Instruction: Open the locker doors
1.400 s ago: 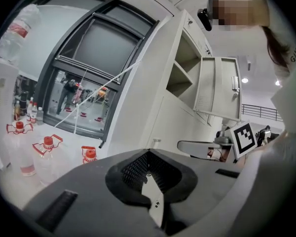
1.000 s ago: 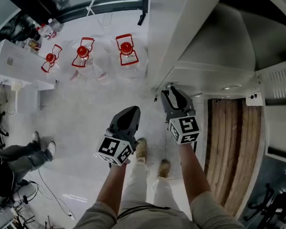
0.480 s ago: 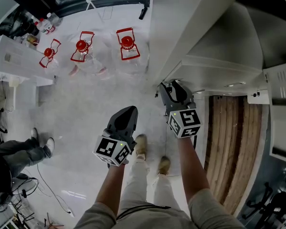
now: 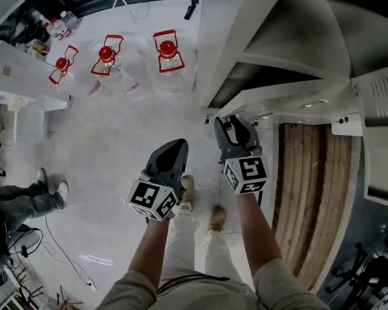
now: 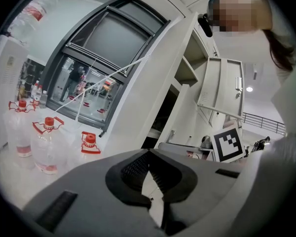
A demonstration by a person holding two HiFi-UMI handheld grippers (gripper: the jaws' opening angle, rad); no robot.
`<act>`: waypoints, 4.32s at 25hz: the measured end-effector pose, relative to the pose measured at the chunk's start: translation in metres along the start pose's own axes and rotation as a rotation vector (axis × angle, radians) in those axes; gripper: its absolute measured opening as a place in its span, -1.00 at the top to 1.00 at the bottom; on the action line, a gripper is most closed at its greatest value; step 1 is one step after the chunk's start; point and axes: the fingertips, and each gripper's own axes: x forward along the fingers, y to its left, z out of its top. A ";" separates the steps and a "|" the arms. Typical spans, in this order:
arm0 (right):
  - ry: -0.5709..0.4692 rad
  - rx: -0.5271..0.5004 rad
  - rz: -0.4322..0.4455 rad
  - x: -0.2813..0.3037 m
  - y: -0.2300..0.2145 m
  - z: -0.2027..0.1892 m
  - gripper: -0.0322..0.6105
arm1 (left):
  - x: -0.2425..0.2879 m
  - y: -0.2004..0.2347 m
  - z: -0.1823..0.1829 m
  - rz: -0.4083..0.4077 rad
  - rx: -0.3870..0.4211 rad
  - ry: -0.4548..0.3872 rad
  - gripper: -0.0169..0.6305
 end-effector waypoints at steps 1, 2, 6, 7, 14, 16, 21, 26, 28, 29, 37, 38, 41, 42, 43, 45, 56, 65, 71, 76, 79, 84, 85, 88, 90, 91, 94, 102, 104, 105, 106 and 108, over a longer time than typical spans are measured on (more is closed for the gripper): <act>0.002 -0.002 -0.006 -0.005 0.000 -0.002 0.47 | -0.001 -0.003 -0.002 -0.001 -0.001 0.000 0.95; 0.004 -0.005 -0.012 -0.010 -0.001 -0.004 0.49 | -0.002 -0.007 -0.005 -0.001 -0.001 0.001 0.95; 0.014 -0.030 -0.022 -0.029 -0.001 -0.012 0.54 | -0.006 -0.018 -0.014 0.000 -0.004 0.003 0.95; 0.014 -0.037 -0.022 -0.034 0.000 -0.013 0.54 | -0.007 -0.021 -0.016 0.000 -0.004 0.003 0.95; 0.008 -0.073 -0.012 -0.070 -0.002 -0.025 0.54 | -0.013 -0.041 -0.029 0.001 -0.011 0.004 0.95; 0.005 -0.080 -0.007 -0.080 -0.003 -0.028 0.54 | -0.015 -0.047 -0.032 0.002 -0.011 0.003 0.95; 0.007 -0.084 0.003 -0.103 -0.007 -0.036 0.53 | -0.019 -0.063 -0.037 0.003 -0.013 -0.004 0.95; 0.011 -0.088 -0.005 -0.124 -0.013 -0.041 0.51 | -0.023 -0.077 -0.038 0.004 -0.007 -0.013 0.95; 0.011 -0.079 -0.012 -0.132 -0.016 -0.044 0.51 | -0.024 -0.082 -0.038 0.006 -0.005 -0.018 0.95; 0.010 -0.074 -0.016 -0.136 -0.017 -0.045 0.51 | -0.025 -0.085 -0.039 0.007 -0.004 -0.021 0.95; 0.005 -0.055 -0.037 -0.169 -0.032 -0.055 0.51 | -0.034 -0.106 -0.053 0.016 -0.001 -0.019 0.95; 0.006 -0.059 -0.038 -0.174 -0.035 -0.056 0.51 | -0.035 -0.109 -0.055 0.019 -0.003 -0.018 0.95; 0.010 -0.070 -0.044 -0.187 -0.042 -0.059 0.51 | -0.039 -0.118 -0.062 0.026 -0.010 -0.018 0.95; 0.011 -0.071 -0.048 -0.191 -0.045 -0.060 0.51 | -0.040 -0.121 -0.064 0.027 -0.012 -0.019 0.95; 0.012 -0.070 -0.053 -0.196 -0.048 -0.061 0.51 | -0.041 -0.124 -0.066 0.028 -0.013 -0.020 0.95; 0.012 -0.061 -0.065 -0.206 -0.054 -0.064 0.51 | -0.042 -0.130 -0.068 0.028 -0.012 -0.023 0.95; 0.010 -0.023 -0.141 -0.251 -0.096 -0.074 0.51 | -0.041 -0.163 -0.077 0.023 0.002 -0.027 0.95; 0.000 0.011 -0.226 -0.278 -0.134 -0.078 0.56 | -0.041 -0.179 -0.081 0.028 0.011 -0.031 0.95; -0.010 0.056 -0.293 -0.292 -0.157 -0.080 0.57 | -0.043 -0.184 -0.084 0.033 0.012 -0.034 0.95; -0.021 0.111 -0.361 -0.301 -0.180 -0.082 0.59 | -0.043 -0.185 -0.088 0.033 0.011 -0.034 0.95; -0.016 0.128 -0.391 -0.306 -0.192 -0.082 0.60 | -0.045 -0.189 -0.090 0.027 0.013 -0.030 0.95; -0.029 0.164 -0.422 -0.318 -0.197 -0.080 0.60 | -0.051 -0.192 -0.088 0.027 0.018 -0.032 0.95; -0.033 0.172 -0.423 -0.320 -0.196 -0.080 0.60 | -0.052 -0.192 -0.087 0.028 0.018 -0.034 0.95; -0.035 0.183 -0.412 -0.325 -0.187 -0.080 0.60 | -0.055 -0.192 -0.084 0.030 0.023 -0.038 0.95; -0.034 0.181 -0.402 -0.328 -0.180 -0.079 0.69 | -0.059 -0.192 -0.082 0.034 0.028 -0.041 0.95; -0.035 0.178 -0.396 -0.330 -0.176 -0.078 0.74 | -0.061 -0.192 -0.081 0.036 0.032 -0.043 0.95; -0.039 0.159 -0.371 -0.336 -0.166 -0.072 0.87 | -0.068 -0.193 -0.073 0.040 0.047 -0.050 0.95; -0.093 0.086 -0.236 -0.352 -0.119 -0.018 0.89 | -0.103 -0.196 -0.032 0.061 0.092 -0.091 0.95; -0.123 0.081 -0.198 -0.355 -0.106 0.000 0.89 | -0.113 -0.200 -0.023 0.065 0.094 -0.102 0.95; -0.137 0.075 -0.176 -0.357 -0.099 0.009 0.89 | -0.118 -0.202 -0.018 0.066 0.097 -0.107 0.95; -0.148 0.064 -0.152 -0.359 -0.092 0.017 0.89 | -0.124 -0.204 -0.013 0.066 0.101 -0.111 0.95; -0.164 0.024 -0.110 -0.363 -0.075 0.033 0.89 | -0.135 -0.208 -0.006 0.065 0.112 -0.115 0.95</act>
